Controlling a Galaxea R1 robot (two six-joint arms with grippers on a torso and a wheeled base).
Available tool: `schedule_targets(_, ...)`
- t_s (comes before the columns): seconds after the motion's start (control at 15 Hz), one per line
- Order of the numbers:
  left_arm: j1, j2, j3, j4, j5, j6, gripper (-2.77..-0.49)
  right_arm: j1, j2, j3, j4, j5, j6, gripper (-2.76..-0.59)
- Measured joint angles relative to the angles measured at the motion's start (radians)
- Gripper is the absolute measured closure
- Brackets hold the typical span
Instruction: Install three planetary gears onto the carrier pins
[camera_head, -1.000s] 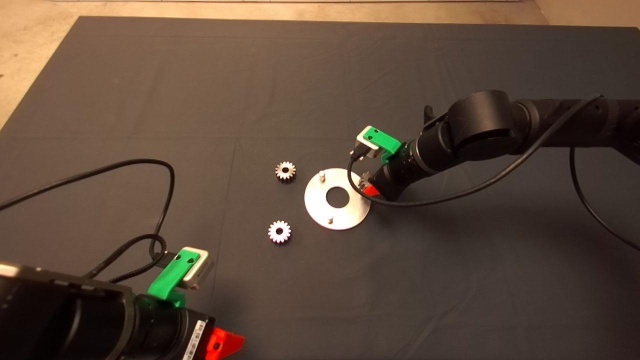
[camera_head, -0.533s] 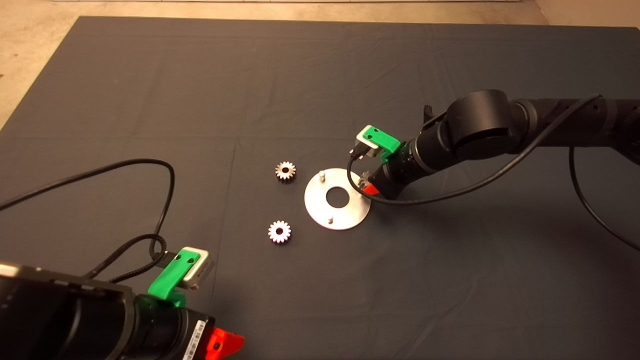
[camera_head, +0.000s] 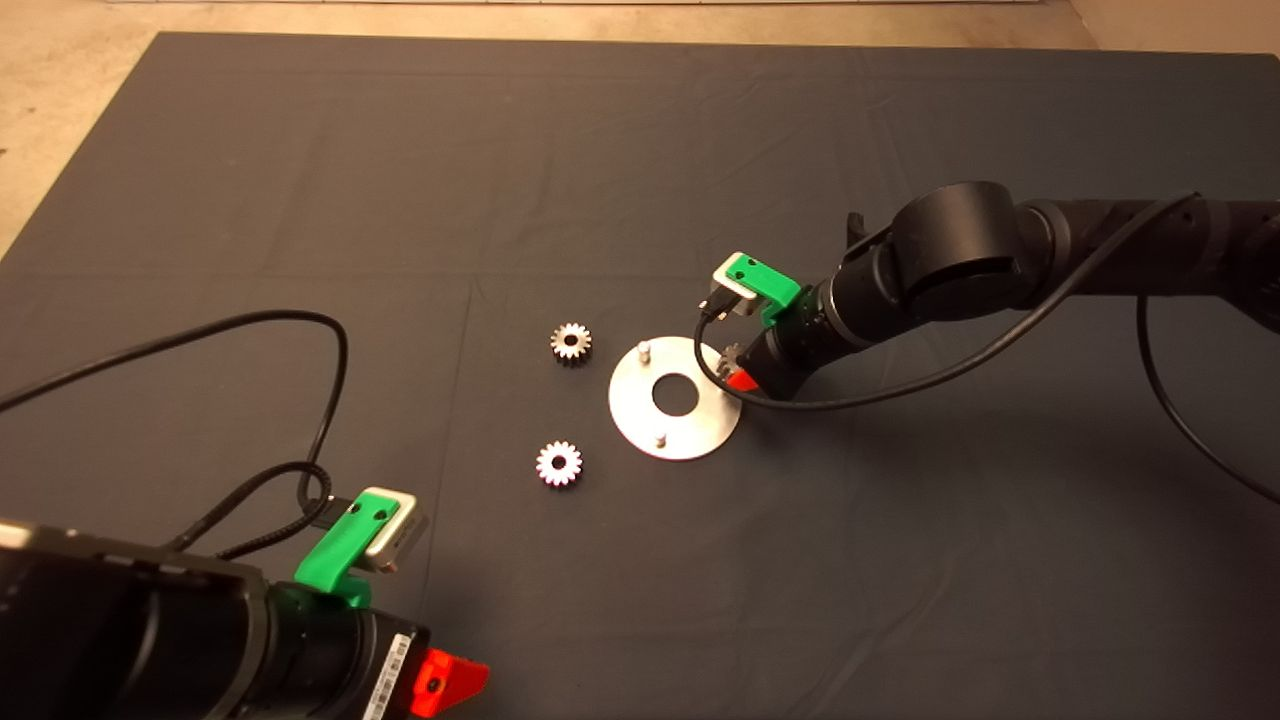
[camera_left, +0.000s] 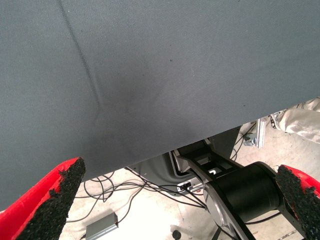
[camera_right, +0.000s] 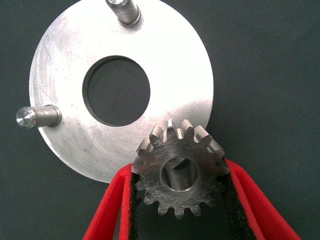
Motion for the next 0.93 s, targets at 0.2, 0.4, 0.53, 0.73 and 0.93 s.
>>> schedule_targets(0.2, -0.007, 0.000, 0.000, 0.000, -0.002, -0.006, -2.76, -0.001, 0.000, 0.000, 0.000, 0.000, 0.000, -0.92)
schedule_targets(0.4, -0.011, 0.000, 0.000, 0.000, -0.020, -0.006, -2.76, -0.011, 0.000, 0.000, 0.000, 0.003, 0.000, -0.92)
schedule_targets(0.53, -0.011, 0.000, 0.000, 0.000, -0.029, -0.006, -2.76, -0.011, 0.000, 0.000, 0.000, 0.002, 0.000, -0.92)
schedule_targets(0.73, -0.011, 0.000, 0.000, 0.000, -0.029, -0.006, -2.76, -0.014, -0.001, 0.000, 0.000, 0.004, 0.000, -0.92)
schedule_targets(0.93, -0.011, 0.000, 0.000, 0.000, -0.030, -0.007, -2.76, -0.017, 0.000, 0.000, -0.001, 0.010, 0.000, -0.92)
